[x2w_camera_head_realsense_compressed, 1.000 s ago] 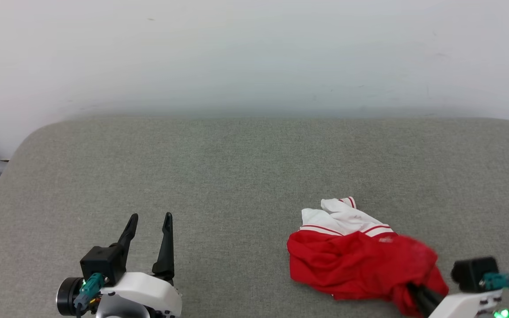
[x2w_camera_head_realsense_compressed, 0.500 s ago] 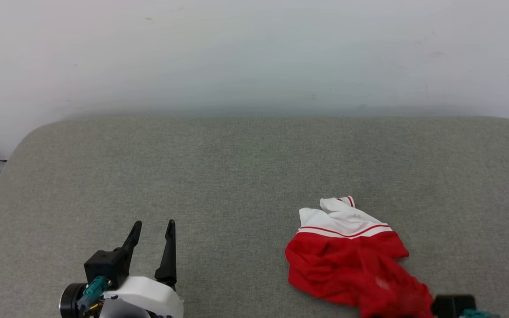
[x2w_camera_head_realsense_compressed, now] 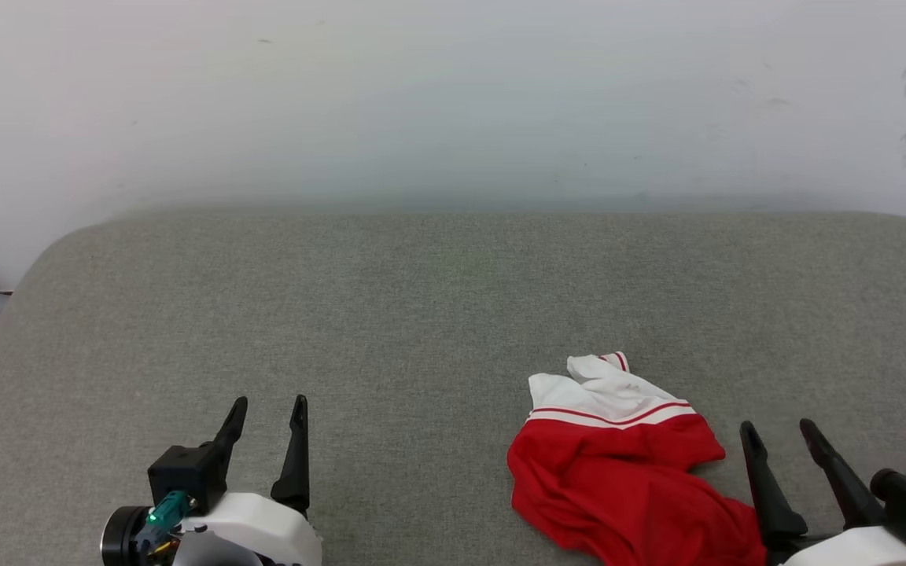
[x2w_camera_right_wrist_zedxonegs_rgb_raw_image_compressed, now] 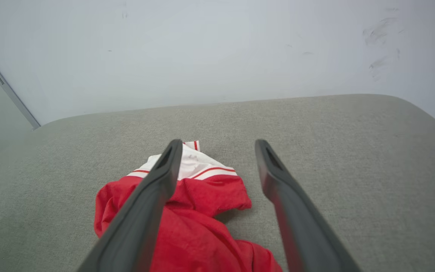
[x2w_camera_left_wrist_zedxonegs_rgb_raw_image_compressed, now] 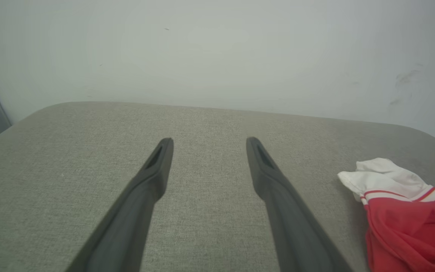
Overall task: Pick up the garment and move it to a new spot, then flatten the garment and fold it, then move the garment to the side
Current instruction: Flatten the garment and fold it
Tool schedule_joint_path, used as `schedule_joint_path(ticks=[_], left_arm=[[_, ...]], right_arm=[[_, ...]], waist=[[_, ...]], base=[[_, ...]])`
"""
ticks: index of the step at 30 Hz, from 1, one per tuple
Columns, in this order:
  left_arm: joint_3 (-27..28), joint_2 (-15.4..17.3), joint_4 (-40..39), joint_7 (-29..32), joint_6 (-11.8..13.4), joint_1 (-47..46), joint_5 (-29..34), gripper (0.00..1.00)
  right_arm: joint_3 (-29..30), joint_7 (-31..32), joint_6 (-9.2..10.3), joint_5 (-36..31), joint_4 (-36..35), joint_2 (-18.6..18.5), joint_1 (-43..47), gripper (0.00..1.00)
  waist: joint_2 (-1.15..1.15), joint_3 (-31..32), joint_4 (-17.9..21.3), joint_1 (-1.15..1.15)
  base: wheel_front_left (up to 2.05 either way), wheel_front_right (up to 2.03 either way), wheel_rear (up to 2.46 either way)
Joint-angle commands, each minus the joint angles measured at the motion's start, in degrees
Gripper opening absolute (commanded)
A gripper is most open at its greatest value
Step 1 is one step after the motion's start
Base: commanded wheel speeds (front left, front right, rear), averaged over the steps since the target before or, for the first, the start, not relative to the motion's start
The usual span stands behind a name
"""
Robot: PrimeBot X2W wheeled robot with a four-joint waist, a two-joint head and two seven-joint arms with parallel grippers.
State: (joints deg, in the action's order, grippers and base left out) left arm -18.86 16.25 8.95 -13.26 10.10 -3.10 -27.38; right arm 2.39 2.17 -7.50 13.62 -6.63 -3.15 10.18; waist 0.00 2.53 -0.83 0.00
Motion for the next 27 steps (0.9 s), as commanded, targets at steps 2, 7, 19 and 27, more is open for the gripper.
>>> schedule_joint_path(ticks=[2, 7, 19, 27], left_arm=[[-0.81, 0.50, -0.28, 1.22, -0.17, -0.27, 0.48, 1.00], [-4.66, 0.07, -0.57, 5.88, -2.83, -4.57, 1.28, 1.00], [-16.33, -6.41, 7.45, 25.27, -12.21, -24.09, 1.13, 1.00], [-19.67, -7.36, 15.53, 35.04, -15.34, -34.05, 0.87, 1.00]], right_arm=[[1.42, 0.83, 0.02, -1.18, -1.81, 0.22, -0.05, 1.00], [2.73, 2.79, 0.02, -2.06, -4.19, 0.28, 0.34, 1.00], [1.46, 3.28, 0.02, -1.33, -5.93, 0.31, -3.85, 1.00], [0.31, 2.16, 0.02, -0.26, -4.11, 0.31, -6.15, 1.00]], waist=[[0.00, -0.30, -0.04, 0.00], [0.00, -1.60, 0.28, 0.00], [0.00, -11.53, 5.35, 0.00], [0.00, -16.70, 9.01, 0.00]], base=[[0.00, 0.00, 0.00], [0.00, 0.00, 0.00], [0.00, 0.00, 0.00], [0.00, 0.00, 0.00]])
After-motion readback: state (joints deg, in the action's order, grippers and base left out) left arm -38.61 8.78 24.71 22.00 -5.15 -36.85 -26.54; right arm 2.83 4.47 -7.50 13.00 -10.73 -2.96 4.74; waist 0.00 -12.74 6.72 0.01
